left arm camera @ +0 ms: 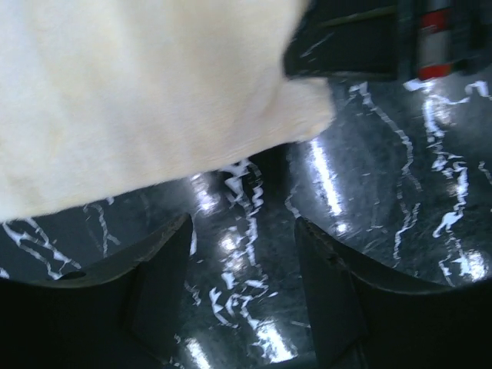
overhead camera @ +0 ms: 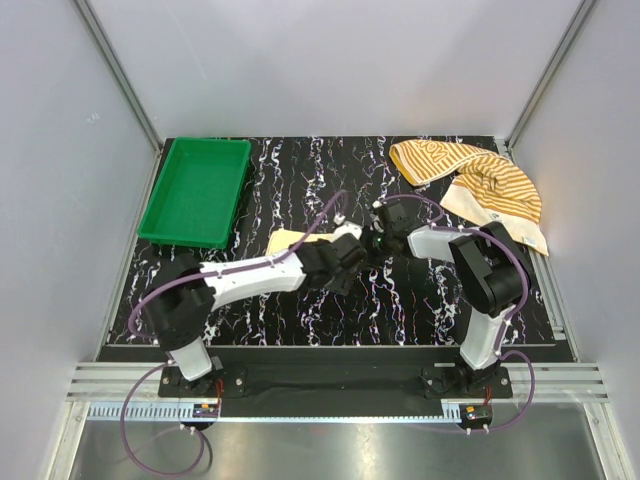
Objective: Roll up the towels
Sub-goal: Roll the towel
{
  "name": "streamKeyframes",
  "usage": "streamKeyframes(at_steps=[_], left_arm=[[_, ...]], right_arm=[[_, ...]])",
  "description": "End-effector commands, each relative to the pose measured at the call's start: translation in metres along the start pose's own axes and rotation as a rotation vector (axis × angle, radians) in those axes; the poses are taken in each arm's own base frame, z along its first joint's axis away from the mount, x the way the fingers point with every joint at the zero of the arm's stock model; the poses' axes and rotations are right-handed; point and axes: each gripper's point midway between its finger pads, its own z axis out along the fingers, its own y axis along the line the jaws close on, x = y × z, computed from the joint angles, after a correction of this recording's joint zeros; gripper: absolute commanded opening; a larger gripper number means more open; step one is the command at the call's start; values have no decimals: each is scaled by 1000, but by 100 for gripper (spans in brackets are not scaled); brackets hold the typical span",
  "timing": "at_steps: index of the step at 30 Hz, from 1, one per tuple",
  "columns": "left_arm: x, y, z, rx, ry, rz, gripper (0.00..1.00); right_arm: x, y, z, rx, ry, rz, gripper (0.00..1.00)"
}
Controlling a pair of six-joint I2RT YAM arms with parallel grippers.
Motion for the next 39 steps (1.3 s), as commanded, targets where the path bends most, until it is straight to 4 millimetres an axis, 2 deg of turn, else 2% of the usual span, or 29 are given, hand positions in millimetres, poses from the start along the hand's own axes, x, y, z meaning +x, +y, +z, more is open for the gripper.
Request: streamKeyframes(at_steps=[1,3,7,13,16,20,25,26,30,32,35,38,39], left_arm=[[-37,-28,0,-6,-134,33,64],[-42,-39,8,-16,-139,69,65],[-33,-51,29,-55,-114,133,68],[-17,-50,58,-92,-87,164,68],[-14,-45,65,-125,-95,159,68],[-15,-47,71,-121,-115,156,65],[-13,-49,76,-139,-121,172,50],[-17,-44,73,-176,-148,171,49],[-23,-43,58,-212,-233,189,54],[-26,-40,59,-237,-244,186,61],[-21,-38,65,-262,-226,203,63],[-13,-41,72,-243,-205,206,61],[-10,-41,74,-240,-199,206,57]], right_arm=[[20,-22,-4,78,43,10,22],[21,-22,-7,81,45,1,24],[24,-23,-9,86,53,1,26],[29,-21,-11,72,75,0,26],[32,-23,-12,77,82,-2,25],[38,-26,-14,80,96,3,25],[40,-26,-14,80,101,2,24],[40,-25,-14,79,100,4,24],[40,-24,-16,72,103,7,24],[40,-22,-16,72,106,5,24],[39,-22,-17,73,109,5,23],[39,-22,-18,79,108,5,23],[39,-22,-18,81,109,1,23]])
